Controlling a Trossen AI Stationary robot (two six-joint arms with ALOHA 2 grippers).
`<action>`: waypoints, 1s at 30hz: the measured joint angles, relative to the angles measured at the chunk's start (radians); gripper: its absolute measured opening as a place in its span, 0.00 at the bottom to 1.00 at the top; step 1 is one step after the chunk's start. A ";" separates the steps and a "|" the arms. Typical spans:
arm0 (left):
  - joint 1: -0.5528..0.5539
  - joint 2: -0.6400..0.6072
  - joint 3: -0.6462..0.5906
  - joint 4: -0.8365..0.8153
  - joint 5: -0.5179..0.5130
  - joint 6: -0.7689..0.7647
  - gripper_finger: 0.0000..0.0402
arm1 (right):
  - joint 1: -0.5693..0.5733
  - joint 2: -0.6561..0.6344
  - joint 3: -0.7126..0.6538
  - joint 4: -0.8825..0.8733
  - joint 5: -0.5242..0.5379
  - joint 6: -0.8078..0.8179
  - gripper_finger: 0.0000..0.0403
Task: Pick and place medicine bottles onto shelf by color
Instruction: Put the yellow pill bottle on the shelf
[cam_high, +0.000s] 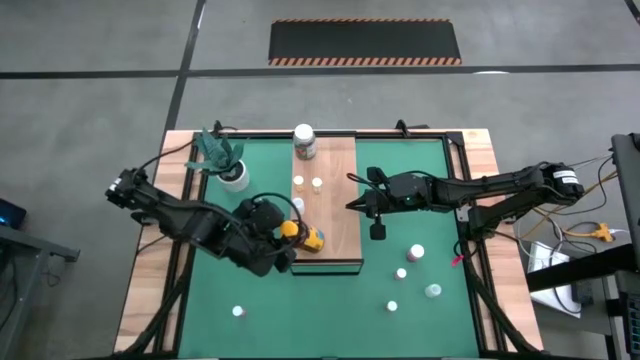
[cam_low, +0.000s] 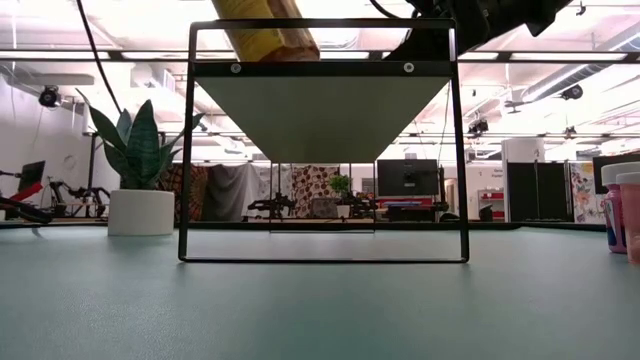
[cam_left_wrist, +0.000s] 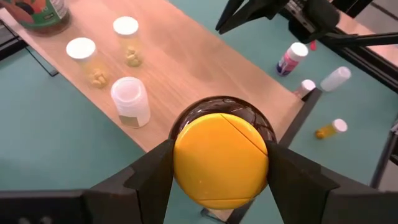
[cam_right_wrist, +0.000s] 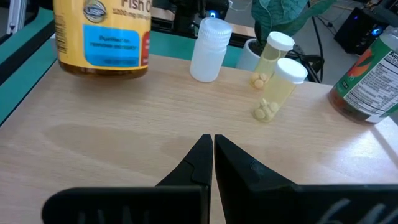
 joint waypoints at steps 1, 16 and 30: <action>0.002 0.000 0.000 -0.002 0.002 0.000 0.53 | 0.000 0.000 0.000 0.000 0.000 0.003 0.02; 0.006 0.008 0.000 0.007 0.021 0.027 0.67 | 0.000 0.000 0.000 -0.025 0.000 0.004 0.02; -0.011 -0.003 0.002 0.009 0.154 0.208 0.69 | 0.000 0.013 0.000 0.041 -0.004 0.058 0.02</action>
